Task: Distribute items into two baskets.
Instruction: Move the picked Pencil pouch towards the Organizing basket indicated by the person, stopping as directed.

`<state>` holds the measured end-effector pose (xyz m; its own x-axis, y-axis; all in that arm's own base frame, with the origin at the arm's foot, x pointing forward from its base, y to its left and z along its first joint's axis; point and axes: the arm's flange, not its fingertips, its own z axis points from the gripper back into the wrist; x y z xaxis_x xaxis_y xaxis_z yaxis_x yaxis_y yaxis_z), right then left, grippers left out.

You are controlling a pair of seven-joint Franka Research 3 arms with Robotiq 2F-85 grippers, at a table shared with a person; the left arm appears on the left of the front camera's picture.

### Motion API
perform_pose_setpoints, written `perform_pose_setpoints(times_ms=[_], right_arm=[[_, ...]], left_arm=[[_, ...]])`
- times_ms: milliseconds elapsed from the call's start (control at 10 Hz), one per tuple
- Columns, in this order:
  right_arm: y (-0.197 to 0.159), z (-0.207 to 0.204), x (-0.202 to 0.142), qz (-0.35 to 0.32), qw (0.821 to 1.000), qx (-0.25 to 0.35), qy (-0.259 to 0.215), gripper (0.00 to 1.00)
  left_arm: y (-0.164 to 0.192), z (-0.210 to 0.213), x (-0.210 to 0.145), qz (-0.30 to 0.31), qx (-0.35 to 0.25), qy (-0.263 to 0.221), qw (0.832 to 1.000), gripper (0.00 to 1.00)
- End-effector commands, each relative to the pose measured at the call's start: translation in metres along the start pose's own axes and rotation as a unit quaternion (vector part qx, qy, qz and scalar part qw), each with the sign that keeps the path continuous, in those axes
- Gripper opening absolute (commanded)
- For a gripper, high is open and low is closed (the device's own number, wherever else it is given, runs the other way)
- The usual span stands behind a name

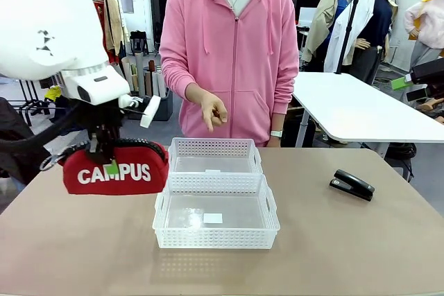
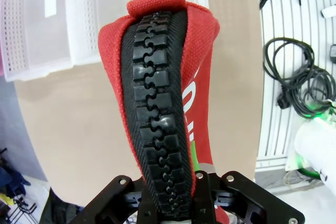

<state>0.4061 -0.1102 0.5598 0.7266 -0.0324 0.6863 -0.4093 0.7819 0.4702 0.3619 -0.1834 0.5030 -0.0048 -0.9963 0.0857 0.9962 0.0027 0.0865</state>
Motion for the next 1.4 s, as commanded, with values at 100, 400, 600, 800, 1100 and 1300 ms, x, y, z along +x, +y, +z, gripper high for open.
perform_pose_setpoints(times_ms=[100,400,600,800,1100,1300], right_arm=[[0.000,0.000,0.002,0.002,1.000,0.008,-0.005,1.00],[0.000,0.000,0.002,0.002,1.000,0.008,-0.005,1.00],[0.000,0.000,0.002,0.002,1.000,0.008,-0.005,1.00],[0.000,0.000,0.002,0.002,1.000,0.008,-0.005,1.00],[0.000,0.000,0.002,0.002,1.000,0.008,-0.005,1.00],[0.000,0.000,0.002,0.002,1.000,0.008,-0.005,1.00]], left_arm=[[-0.007,-0.029,0.020,0.005,0.003,-0.016,1.000,0.00],[-0.006,-0.061,0.037,0.005,-0.003,-0.031,1.000,0.00],[0.002,-0.069,0.049,-0.003,0.004,-0.033,0.999,0.00],[0.005,-0.063,0.043,-0.026,-0.004,0.007,1.000,0.00],[0.000,0.031,-0.102,0.019,-0.008,0.058,0.998,0.00],[-0.004,0.055,-0.153,0.036,0.008,0.038,0.999,0.00]])
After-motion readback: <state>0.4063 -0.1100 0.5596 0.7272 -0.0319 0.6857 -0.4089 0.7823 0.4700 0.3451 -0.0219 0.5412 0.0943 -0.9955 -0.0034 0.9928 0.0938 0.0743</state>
